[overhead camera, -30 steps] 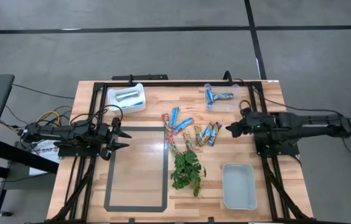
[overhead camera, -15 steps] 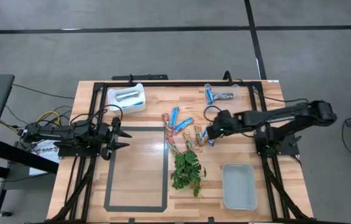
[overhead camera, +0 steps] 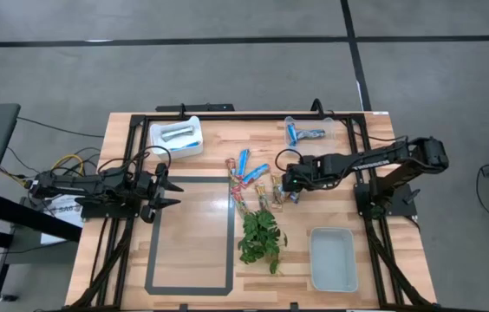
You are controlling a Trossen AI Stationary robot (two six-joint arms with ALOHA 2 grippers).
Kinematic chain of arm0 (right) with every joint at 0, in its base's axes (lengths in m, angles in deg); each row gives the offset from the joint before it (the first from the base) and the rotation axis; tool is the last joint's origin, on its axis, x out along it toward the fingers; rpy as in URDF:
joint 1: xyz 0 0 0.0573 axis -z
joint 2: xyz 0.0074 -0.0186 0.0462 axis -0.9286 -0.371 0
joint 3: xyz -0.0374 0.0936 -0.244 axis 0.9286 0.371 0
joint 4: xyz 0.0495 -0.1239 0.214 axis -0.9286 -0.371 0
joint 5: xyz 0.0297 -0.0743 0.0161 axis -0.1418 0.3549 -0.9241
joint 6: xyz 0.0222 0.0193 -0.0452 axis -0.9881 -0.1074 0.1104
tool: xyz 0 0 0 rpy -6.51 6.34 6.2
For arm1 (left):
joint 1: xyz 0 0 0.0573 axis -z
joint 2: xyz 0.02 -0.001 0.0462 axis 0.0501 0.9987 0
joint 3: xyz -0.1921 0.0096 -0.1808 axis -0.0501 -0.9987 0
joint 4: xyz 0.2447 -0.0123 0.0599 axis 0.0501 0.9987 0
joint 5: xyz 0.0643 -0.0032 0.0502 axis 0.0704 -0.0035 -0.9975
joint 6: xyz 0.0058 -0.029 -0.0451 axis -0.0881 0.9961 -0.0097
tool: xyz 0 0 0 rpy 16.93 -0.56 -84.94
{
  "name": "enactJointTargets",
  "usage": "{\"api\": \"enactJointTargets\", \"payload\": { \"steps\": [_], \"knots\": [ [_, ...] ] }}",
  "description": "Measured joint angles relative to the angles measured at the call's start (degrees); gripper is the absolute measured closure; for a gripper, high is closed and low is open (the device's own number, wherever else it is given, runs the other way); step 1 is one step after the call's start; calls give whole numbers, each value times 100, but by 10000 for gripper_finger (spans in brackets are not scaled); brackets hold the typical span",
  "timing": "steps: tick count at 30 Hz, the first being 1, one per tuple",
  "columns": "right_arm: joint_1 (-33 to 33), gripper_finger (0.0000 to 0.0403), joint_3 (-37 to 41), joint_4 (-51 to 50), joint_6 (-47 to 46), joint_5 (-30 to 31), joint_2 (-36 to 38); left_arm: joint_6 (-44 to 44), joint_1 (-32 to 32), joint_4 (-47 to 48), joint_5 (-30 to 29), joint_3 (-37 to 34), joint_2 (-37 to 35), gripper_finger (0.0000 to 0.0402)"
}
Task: Pick and place Granola Bars by type
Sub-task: Put the blue granola bar into the transparent bin
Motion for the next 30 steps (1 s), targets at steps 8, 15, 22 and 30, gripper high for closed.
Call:
{"api": "enactJointTargets", "payload": {
  "steps": [8, 15, 22, 30],
  "knots": [
    [3, 237, -23, -88, -136, -5, -159, 0, 0, 2, -2, 0, 0, 237],
    [69, 237, -23, 197, 10, -99, -577, 1, 0, 2, -2, -1, 0, 237],
    [187, 250, -21, 839, 414, -226, -917, 0, 0, 2, -2, 0, 0, 237],
    [191, 343, -16, 1012, 623, -203, -816, 2, 0, 4, -2, 0, 0, 237]
  ]
}}
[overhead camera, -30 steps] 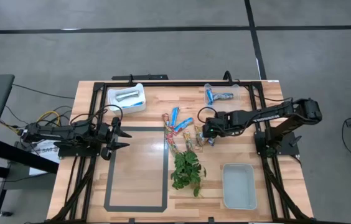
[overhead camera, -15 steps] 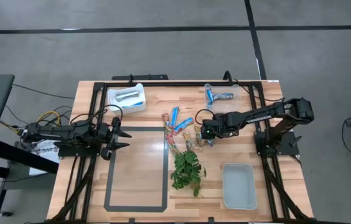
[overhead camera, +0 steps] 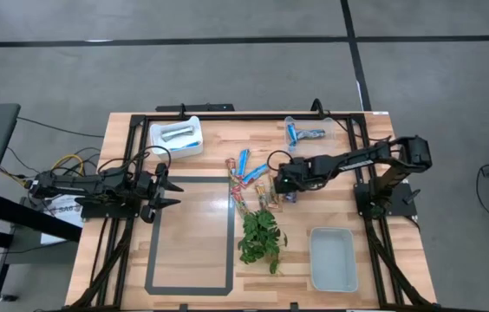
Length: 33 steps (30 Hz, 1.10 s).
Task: Pick and place Granola Bars by type
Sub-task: Put the blue granola bar into the transparent bin
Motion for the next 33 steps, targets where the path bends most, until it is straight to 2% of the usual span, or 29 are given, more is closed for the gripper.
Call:
{"api": "enactJointTargets", "payload": {
  "steps": [4, 8, 12, 17, 26, 33],
  "knots": [
    [13, 382, -3, 32, 196, 53, 233, -1, 0, 0, 0, -2, 0, 237],
    [11, 397, -3, 53, 302, 258, 584, -2, 0, 0, 0, 0, 0, 237],
    [23, 387, -1, 197, 644, 638, 1070, -1, 0, 0, 0, -1, 0, 237],
    [202, 375, -1, 886, 1349, 1017, 1679, -2, 0, -2, 0, -2, 0, 237],
    [675, 386, -1, 2351, 2107, 968, 2376, -2, 0, 0, 0, -2, 0, 237],
    [962, 383, -3, 2482, 2566, 957, 2427, -2, 0, 0, 0, -1, 1, 237]
  ]
}}
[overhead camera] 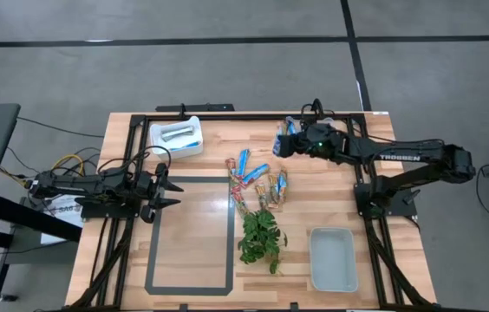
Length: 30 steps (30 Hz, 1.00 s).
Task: Pick and place Granola Bars by type
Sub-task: Put the blue granola bar into the transparent bin
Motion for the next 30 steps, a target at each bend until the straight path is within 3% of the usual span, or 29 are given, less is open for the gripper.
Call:
{"api": "enactJointTargets", "payload": {
  "steps": [6, 17, 30],
  "knots": [
    [710, 380, 2, -120, 414, 49, -45, 0, 0, 0, 1, 1, -1, 237],
    [2258, 385, 2, -1236, 834, 51, -45, 1, 1, 0, 0, 1, -1, 237],
    [2426, 373, 90, -1533, 896, 46, -45, 0, 0, -1, 0, -1, -1, 237]
  ]
}}
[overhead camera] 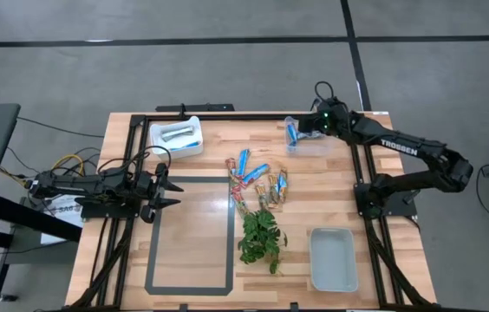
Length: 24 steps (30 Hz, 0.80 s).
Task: Pick and place Granola Bars by type
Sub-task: Put the blue granola bar into the transparent bin, then put the yellow granola bar into the white bin
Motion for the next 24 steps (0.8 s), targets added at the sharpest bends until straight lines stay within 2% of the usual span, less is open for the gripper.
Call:
{"api": "enactJointTargets", "payload": {
  "steps": [4, 12, 17, 24],
  "knots": [
    [-11, 349, 171, -29, 2, -59, 0, 2, 0, -1, 0, 0, 0, 237],
    [-15, 267, 201, -70, -15, -169, 0, 0, 0, 1, 0, 0, 0, 237],
    [-104, 230, 201, -2, -72, -310, 0, 0, 0, 0, 0, 1, 0, 237],
    [-510, 207, 199, 622, -238, -1472, 59, 0, 2, 1, 0, 0, 0, 237]
  ]
}}
